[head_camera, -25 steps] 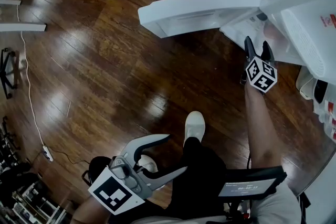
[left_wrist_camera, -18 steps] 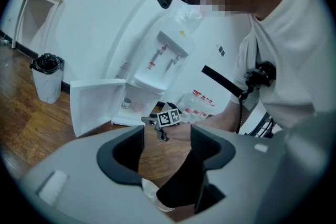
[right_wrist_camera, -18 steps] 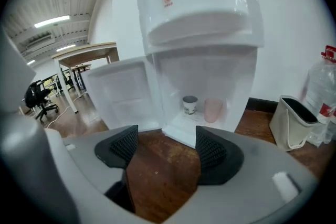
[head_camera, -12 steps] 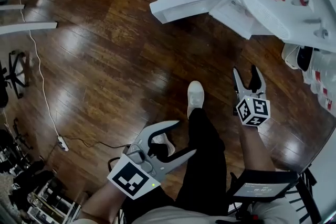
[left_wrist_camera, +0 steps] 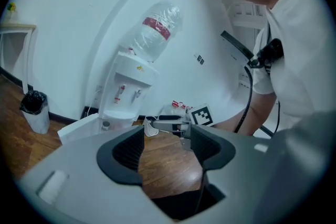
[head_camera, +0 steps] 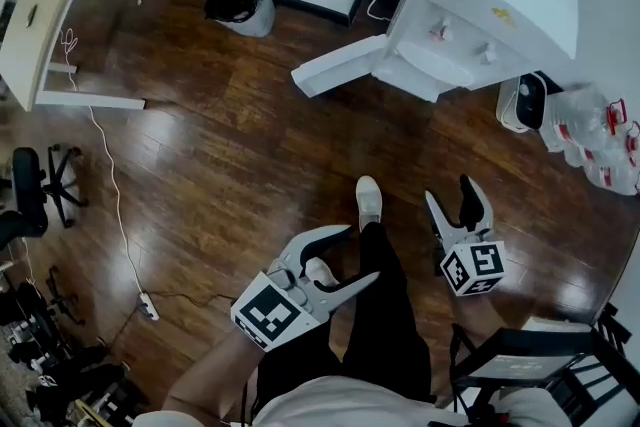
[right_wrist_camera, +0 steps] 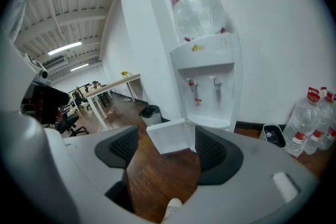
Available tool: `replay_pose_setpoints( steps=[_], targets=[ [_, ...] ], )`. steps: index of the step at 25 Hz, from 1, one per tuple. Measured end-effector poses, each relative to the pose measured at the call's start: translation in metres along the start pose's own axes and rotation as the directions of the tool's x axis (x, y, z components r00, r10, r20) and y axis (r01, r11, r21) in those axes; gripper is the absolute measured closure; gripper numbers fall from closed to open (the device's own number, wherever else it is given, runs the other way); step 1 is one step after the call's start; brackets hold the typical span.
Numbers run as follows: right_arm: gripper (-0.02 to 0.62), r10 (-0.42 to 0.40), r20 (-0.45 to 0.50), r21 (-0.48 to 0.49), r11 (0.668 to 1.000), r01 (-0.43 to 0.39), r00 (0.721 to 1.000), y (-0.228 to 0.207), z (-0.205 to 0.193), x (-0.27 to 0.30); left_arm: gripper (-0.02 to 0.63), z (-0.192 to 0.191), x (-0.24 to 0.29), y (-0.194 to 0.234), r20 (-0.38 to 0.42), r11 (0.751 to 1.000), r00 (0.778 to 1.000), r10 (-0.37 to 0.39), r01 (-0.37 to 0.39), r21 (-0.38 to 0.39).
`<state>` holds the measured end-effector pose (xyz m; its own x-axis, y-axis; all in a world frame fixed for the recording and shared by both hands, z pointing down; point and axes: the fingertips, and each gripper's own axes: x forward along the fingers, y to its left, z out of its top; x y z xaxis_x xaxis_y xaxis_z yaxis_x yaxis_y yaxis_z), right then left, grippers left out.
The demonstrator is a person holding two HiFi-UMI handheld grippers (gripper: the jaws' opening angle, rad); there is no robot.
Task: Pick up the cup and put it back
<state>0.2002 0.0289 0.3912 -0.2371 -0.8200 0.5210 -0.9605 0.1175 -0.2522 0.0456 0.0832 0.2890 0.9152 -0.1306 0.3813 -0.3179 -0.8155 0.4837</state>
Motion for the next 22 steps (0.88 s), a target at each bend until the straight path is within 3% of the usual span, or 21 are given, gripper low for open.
replay_pose_setpoints(
  steps=[9, 14, 22],
  targets=[
    [0.256, 0.063, 0.050, -0.007, 0.998, -0.063, 0.997, 0.079, 0.097, -0.151, 0.344, 0.062, -0.070, -0.098, 0.023, 0.995, 1.000, 0.005, -0.007, 0.096],
    [0.255, 0.086, 0.075, -0.008, 0.996, -0.086, 0.993, 0.118, 0.115, -0.222, 0.344, 0.067, -0.103, -0.157, 0.026, 0.992, 1.000, -0.005, 0.002, 0.130],
    [0.255, 0.086, 0.100, -0.026, 0.996, -0.084, 0.991, 0.162, 0.123, -0.306, 0.344, 0.073, -0.155, -0.207, 0.058, 0.983, 0.998, 0.017, -0.027, 0.182]
  ],
)
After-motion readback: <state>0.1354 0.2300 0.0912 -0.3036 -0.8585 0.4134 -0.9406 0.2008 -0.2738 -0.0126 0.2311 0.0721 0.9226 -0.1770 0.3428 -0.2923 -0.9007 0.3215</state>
